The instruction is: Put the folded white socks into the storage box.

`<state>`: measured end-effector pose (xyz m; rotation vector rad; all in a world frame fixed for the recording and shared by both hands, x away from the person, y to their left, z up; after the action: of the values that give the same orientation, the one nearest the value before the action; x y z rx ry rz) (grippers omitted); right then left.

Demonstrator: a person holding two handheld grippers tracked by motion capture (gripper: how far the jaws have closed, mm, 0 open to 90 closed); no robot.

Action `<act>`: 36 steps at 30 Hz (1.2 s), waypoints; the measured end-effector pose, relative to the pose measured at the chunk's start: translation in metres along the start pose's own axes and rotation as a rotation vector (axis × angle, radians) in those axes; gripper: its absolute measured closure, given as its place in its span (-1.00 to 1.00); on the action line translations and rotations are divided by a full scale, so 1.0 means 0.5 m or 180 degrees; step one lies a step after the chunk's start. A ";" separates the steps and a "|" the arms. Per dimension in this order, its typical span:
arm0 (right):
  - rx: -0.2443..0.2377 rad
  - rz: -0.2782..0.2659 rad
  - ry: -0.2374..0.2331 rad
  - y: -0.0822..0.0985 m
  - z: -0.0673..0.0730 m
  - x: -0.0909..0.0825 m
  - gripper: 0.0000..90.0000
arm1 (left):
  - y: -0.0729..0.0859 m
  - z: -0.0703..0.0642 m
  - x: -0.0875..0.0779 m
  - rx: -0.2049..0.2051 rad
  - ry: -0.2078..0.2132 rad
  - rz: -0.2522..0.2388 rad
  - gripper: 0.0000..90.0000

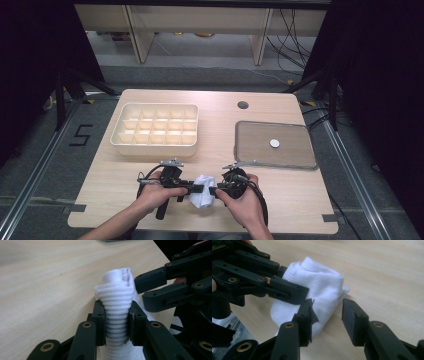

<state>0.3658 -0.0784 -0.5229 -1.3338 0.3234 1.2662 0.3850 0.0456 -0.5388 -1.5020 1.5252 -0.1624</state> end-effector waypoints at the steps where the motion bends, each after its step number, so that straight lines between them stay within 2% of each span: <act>1: 0.0026 -0.0036 -0.0009 -0.002 0.002 -0.006 0.34 | -0.002 0.001 -0.004 0.0030 -0.0043 -0.0030 0.59; 3: 0.0033 -0.0084 0.0094 -0.006 -0.007 -0.015 0.32 | -0.008 0.003 -0.019 0.0127 -0.0081 -0.0101 0.59; 6: 0.0047 -0.0211 0.0140 -0.010 -0.014 -0.022 0.30 | -0.014 0.007 -0.040 0.0230 -0.0160 -0.0210 0.59; 8: 0.0003 -0.0216 0.0169 -0.008 -0.022 -0.025 0.30 | -0.014 0.010 -0.051 0.0273 -0.0172 -0.0215 0.59; 9: 0.0003 -0.0224 0.0219 -0.007 -0.026 -0.024 0.30 | -0.017 0.012 -0.058 0.0268 -0.0208 -0.0288 0.58; 10: -0.0185 -0.0338 0.0191 -0.011 -0.033 -0.024 0.31 | -0.019 0.015 -0.065 0.0290 -0.0225 -0.0311 0.58; 12: -0.0260 -0.0394 0.0263 -0.012 -0.042 -0.022 0.33 | -0.022 0.019 -0.079 0.0292 -0.0253 -0.0359 0.59; 14: -0.0258 -0.0394 0.0311 -0.007 -0.047 -0.024 0.34 | -0.026 0.024 -0.091 0.0313 -0.0293 -0.0386 0.59; 15: -0.0332 -0.0461 0.0316 -0.009 -0.050 -0.022 0.34 | -0.028 0.027 -0.099 0.0312 -0.0329 -0.0420 0.58; 16: -0.0309 -0.0434 0.0355 -0.005 -0.053 -0.024 0.35 | -0.030 0.030 -0.106 0.0324 -0.0327 -0.0431 0.58; 17: -0.0355 -0.0456 0.0425 -0.004 -0.058 -0.025 0.36 | -0.032 0.032 -0.111 0.0316 -0.0370 -0.0470 0.58; 19: -0.0365 -0.0502 0.0416 -0.002 -0.064 -0.024 0.41 | -0.038 0.037 -0.126 0.0332 -0.0387 -0.0520 0.58; 22: -0.0397 -0.0488 0.0500 0.006 -0.077 -0.028 0.46 | -0.045 0.045 -0.147 0.0354 -0.0444 -0.0584 0.58; 23: -0.0358 -0.0477 0.0496 0.009 -0.078 -0.028 0.48 | -0.048 0.047 -0.153 0.0351 -0.0447 -0.0613 0.58; 24: -0.0404 -0.0508 0.0528 0.010 -0.084 -0.030 0.48 | -0.051 0.050 -0.159 0.0348 -0.0462 -0.0631 0.58; 27: -0.0403 -0.0546 0.0544 0.014 -0.093 -0.032 0.49 | -0.058 0.060 -0.179 0.0352 -0.0543 -0.0697 0.58; 28: -0.0424 -0.0590 0.0496 0.014 -0.094 -0.028 0.51 | -0.059 0.061 -0.183 0.0342 -0.0544 -0.0721 0.58; 29: -0.0334 -0.0543 0.0529 0.019 -0.094 -0.031 0.52 | -0.062 0.065 -0.190 0.0356 -0.0570 -0.0739 0.58; 30: -0.0373 -0.0596 0.0497 0.017 -0.098 -0.029 0.54 | -0.064 0.068 -0.198 0.0363 -0.0625 -0.0776 0.58; 33: -0.0316 -0.0617 0.0490 0.021 -0.103 -0.029 0.56 | -0.070 0.076 -0.217 0.0356 -0.0689 -0.0836 0.58; 36: -0.0360 -0.0677 0.0520 0.021 -0.107 -0.027 0.55 | -0.077 0.083 -0.234 0.0350 -0.0725 -0.0904 0.58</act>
<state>0.3769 -0.1324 -0.5340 -1.5301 0.2192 1.0127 0.4151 0.1548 -0.4750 -1.5849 1.1031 -0.2284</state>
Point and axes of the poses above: each handheld gripper's, and its own axes: x roughly forward along the jaws, y roughly out of its underside, z roughly to its left, the point moved 8 cm from there along x, roughly forward along the jaws, and after that the axes turned 3 degrees about y, right-handed, at the moved point
